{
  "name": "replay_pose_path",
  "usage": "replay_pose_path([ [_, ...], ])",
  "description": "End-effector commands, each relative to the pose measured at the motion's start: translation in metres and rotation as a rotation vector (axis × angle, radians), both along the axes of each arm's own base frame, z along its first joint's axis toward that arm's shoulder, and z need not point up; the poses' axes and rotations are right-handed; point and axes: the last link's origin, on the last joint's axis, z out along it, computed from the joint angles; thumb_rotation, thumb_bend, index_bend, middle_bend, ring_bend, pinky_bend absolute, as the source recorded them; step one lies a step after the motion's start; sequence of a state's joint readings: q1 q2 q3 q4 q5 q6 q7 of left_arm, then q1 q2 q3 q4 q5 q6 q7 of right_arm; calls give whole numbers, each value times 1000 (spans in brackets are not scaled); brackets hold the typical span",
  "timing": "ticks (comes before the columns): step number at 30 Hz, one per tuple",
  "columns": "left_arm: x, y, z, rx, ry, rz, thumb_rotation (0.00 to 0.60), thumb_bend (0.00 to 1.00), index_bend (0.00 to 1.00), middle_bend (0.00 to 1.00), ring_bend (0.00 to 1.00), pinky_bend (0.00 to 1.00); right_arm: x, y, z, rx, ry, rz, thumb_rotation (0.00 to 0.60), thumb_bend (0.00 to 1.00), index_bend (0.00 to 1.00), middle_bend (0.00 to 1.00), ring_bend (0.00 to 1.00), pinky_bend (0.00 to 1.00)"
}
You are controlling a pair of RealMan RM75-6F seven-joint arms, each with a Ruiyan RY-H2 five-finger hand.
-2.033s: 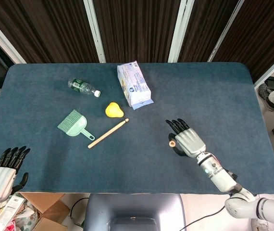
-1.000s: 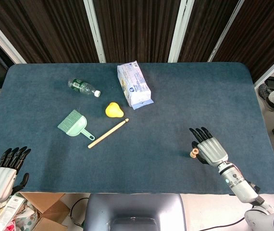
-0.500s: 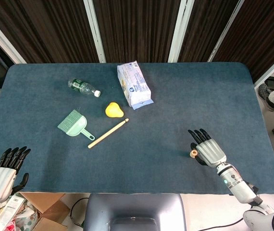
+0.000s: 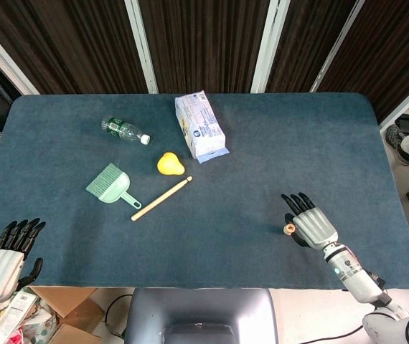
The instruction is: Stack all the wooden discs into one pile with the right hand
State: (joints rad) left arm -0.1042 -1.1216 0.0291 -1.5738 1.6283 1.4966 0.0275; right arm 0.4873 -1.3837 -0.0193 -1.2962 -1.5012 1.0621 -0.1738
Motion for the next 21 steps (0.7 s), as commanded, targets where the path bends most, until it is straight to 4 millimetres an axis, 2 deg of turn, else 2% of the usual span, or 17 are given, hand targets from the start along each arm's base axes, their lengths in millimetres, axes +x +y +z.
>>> replay_pose_path([
  [1,0,0,0,1,0,-2,600,505,0,40,10,42,0,0,1,-6,1,1,600,548,539,57,0,67],
  [7,0,-1,1,1,-3,-2,600,505,0,40,11,41,0,2,3,-14,4,2,600,549,492,59,0,67],
  [21,0,-1,1,3,-4,-4,600,505,0,40,11,42,-1,5,6,-21,-1,4,600,549,490,59,0,67],
])
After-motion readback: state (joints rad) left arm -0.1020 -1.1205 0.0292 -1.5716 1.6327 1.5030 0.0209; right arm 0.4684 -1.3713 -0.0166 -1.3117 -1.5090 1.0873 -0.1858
